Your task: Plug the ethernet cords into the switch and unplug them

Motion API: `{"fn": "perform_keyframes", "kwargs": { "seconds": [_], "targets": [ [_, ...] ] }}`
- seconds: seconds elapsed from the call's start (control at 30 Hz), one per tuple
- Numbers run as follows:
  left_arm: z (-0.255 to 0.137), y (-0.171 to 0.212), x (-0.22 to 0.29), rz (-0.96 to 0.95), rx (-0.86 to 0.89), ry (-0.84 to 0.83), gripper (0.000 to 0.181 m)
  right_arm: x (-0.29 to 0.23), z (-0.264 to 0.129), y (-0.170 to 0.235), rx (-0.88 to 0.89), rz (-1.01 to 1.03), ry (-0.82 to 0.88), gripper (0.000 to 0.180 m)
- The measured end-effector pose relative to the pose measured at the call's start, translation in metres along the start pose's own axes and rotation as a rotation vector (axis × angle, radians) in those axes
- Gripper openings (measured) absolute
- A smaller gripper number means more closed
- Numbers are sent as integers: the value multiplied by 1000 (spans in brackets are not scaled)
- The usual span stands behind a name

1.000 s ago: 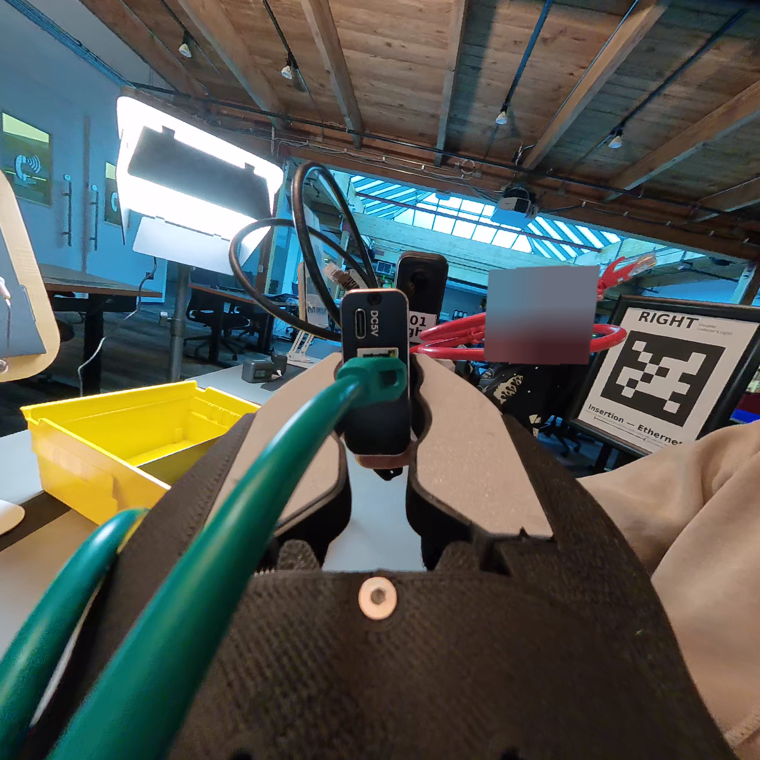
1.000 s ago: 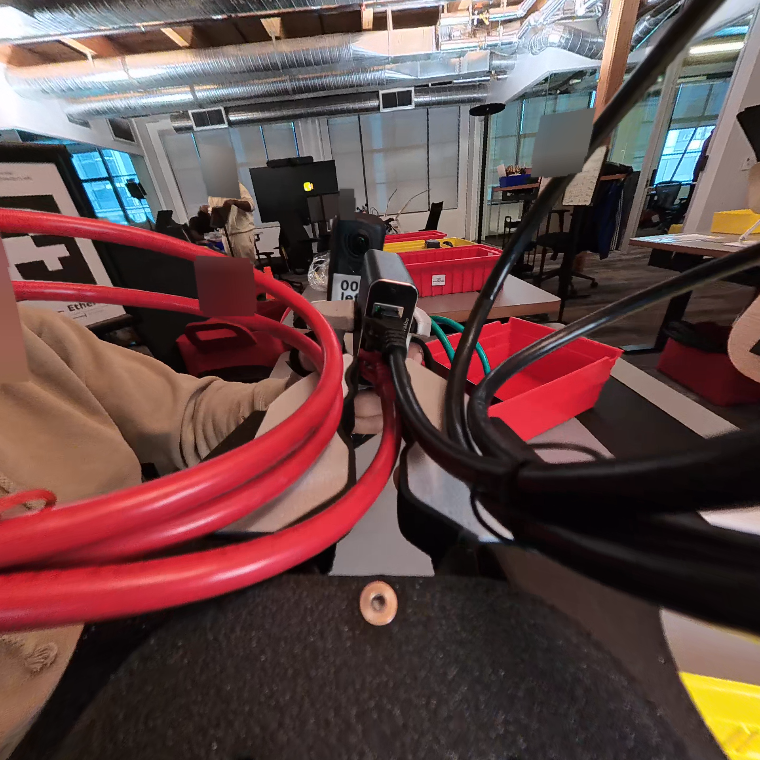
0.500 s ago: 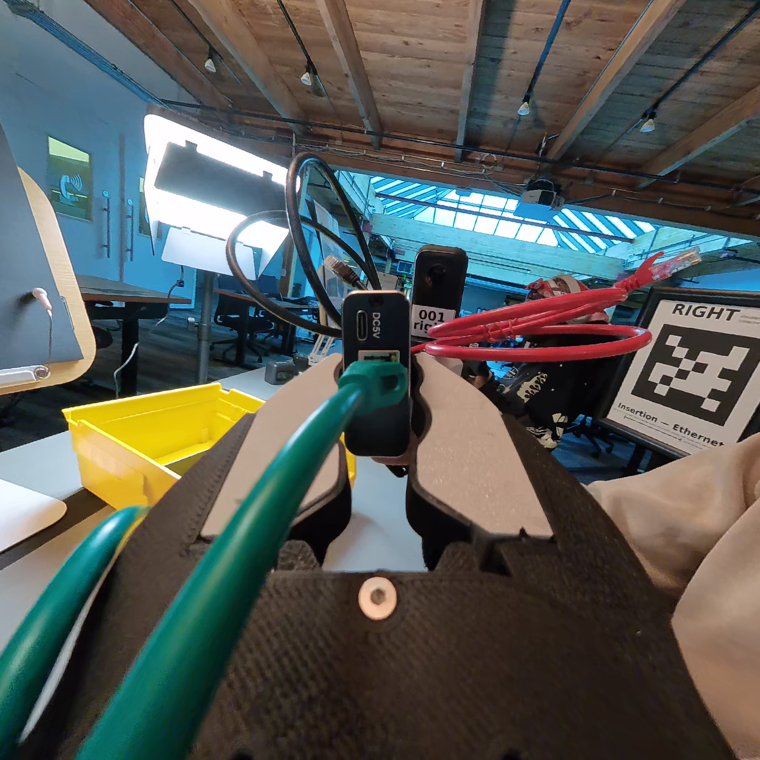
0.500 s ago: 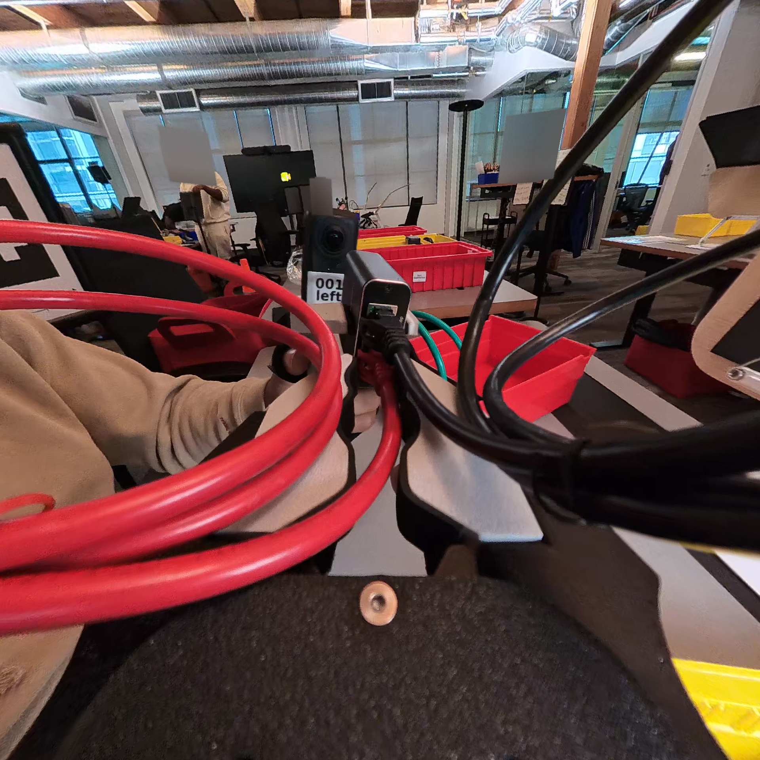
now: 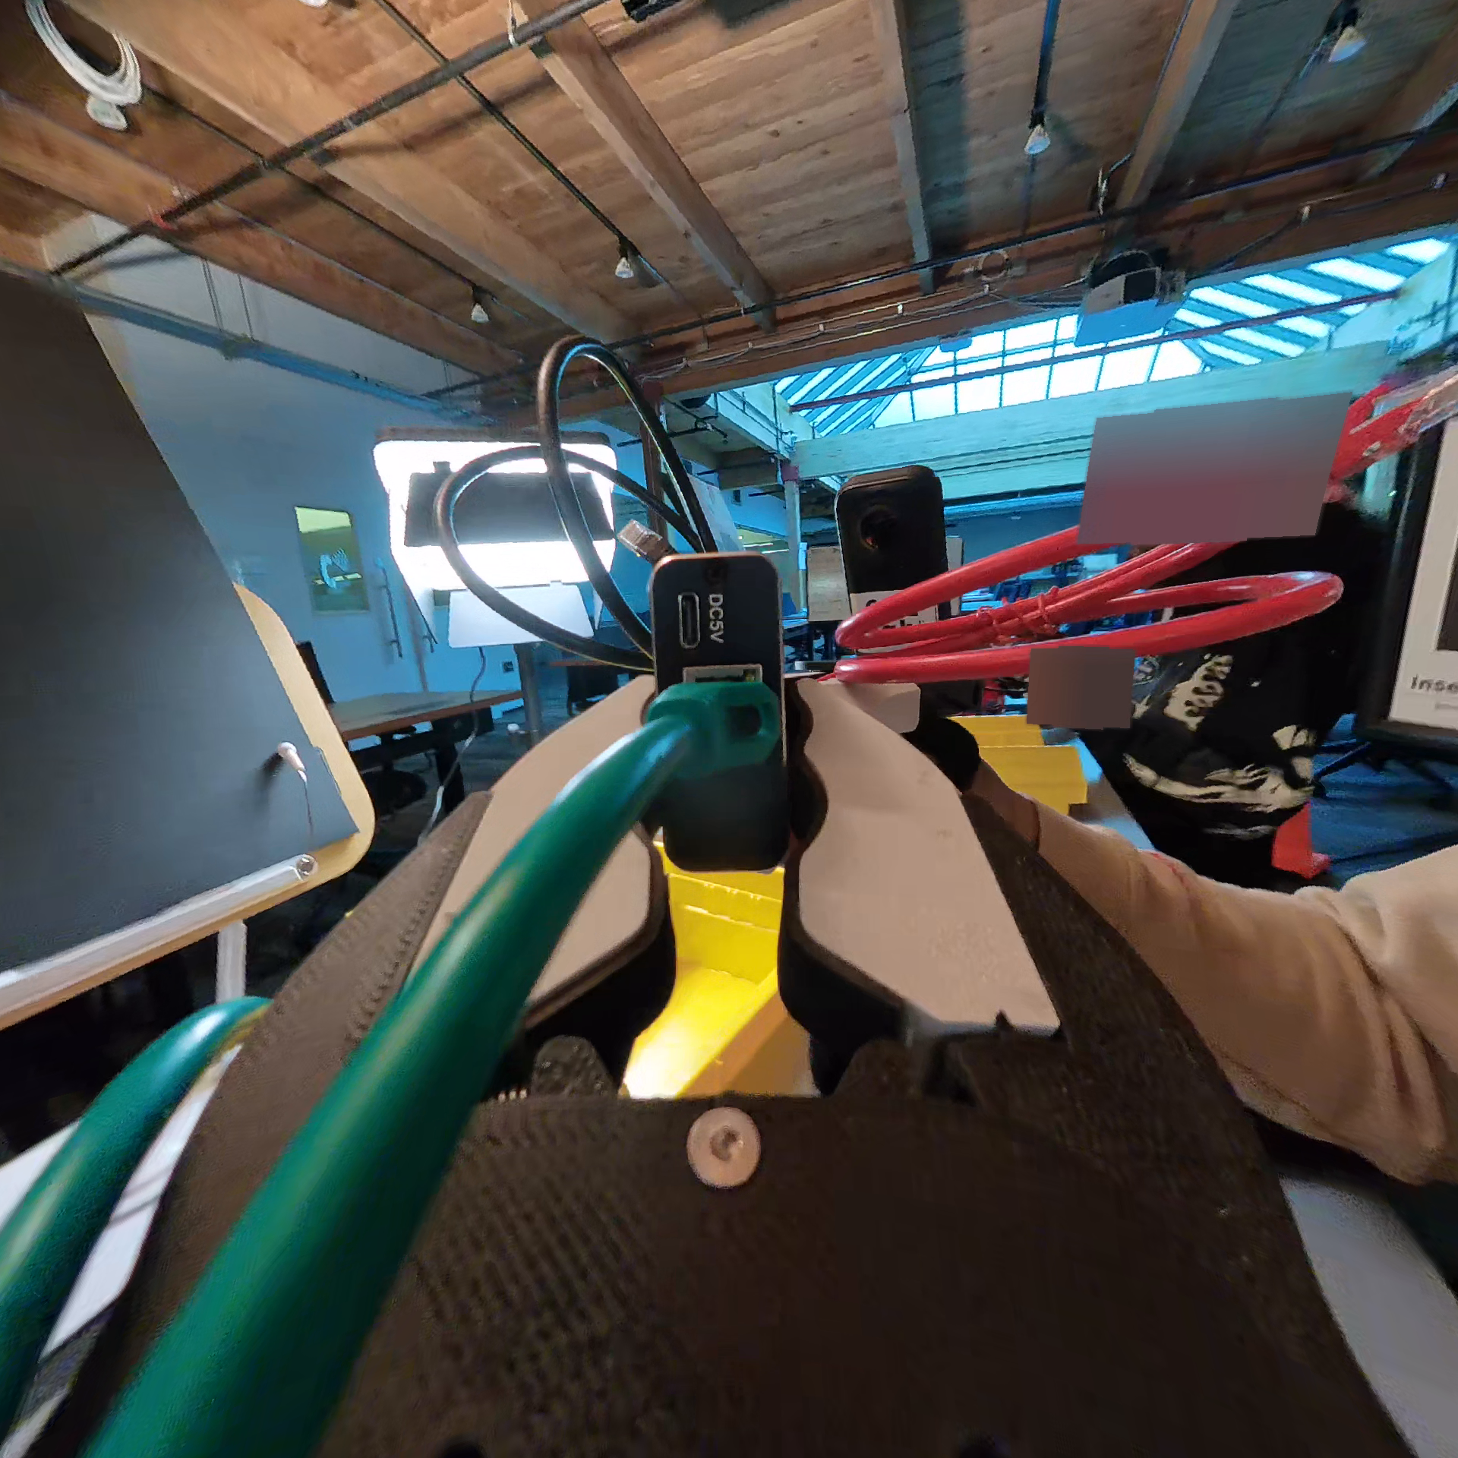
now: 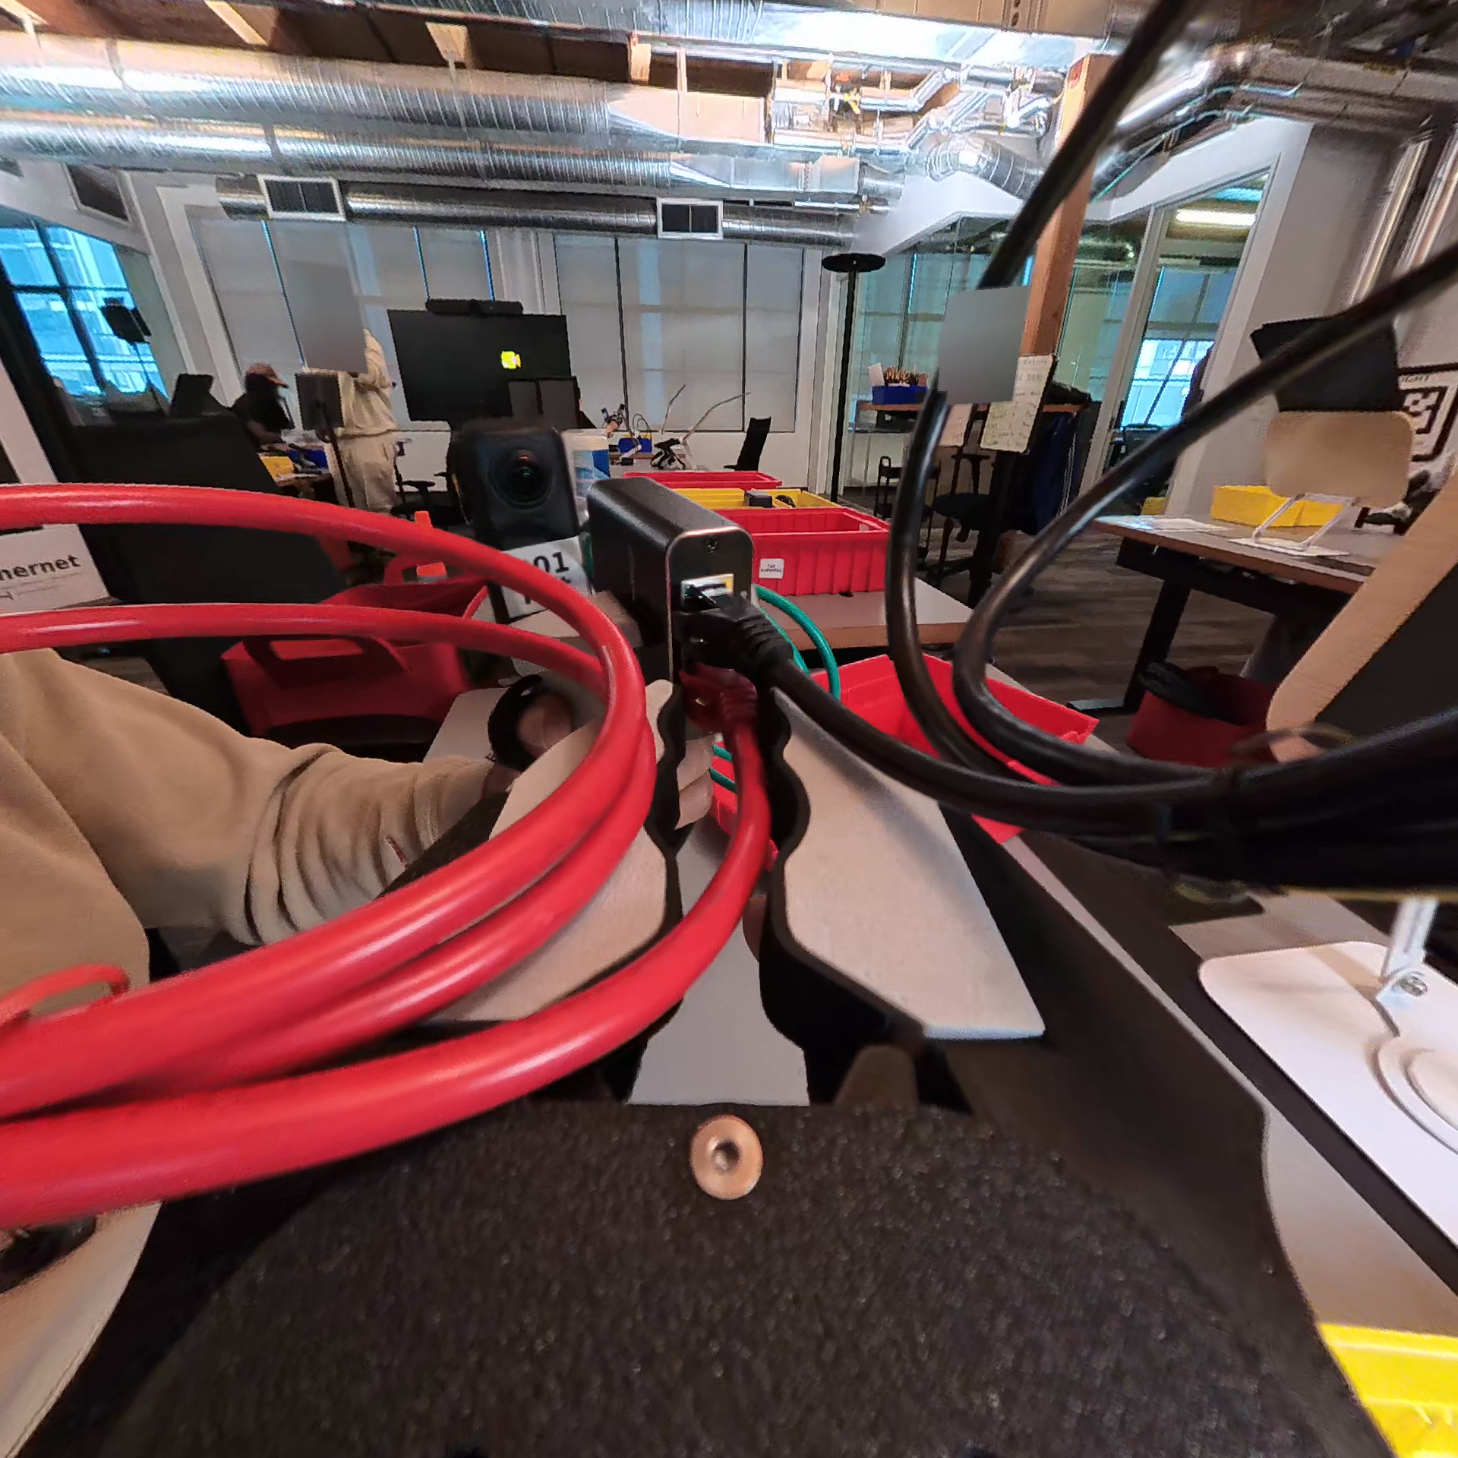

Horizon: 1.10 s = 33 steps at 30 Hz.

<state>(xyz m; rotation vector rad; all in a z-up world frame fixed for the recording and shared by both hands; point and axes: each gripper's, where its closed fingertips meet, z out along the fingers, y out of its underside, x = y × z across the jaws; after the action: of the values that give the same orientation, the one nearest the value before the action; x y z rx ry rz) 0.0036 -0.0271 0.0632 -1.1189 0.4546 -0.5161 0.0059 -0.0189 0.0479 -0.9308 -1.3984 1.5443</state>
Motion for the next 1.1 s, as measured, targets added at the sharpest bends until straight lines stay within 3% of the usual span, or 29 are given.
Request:
{"fn": "perform_keyframes", "kwargs": {
  "seconds": [0.23, 0.6, 0.77, 1.0, 1.1],
  "targets": [
    [-2, -7, 0, 117, -16, -25, 27, 1, 4, -4, 93, 83, -21, 17],
    [2, -7, 0, 74, -28, -6, 27, 2, -1, -5, 42, 63, -24, 16],
    [6, -9, -7, 15, -12, -45, 26, 9, 1, -7, 97, 152, -11, 17],
    [4, -7, -4, -103, -13, 39, 26, 0, -2, -11, 193, 244, -159, 18],
    [4, -7, -4, -150, 1, 49, 26, 0, -2, -9, 152, 176, -117, 17]
  ]
}}
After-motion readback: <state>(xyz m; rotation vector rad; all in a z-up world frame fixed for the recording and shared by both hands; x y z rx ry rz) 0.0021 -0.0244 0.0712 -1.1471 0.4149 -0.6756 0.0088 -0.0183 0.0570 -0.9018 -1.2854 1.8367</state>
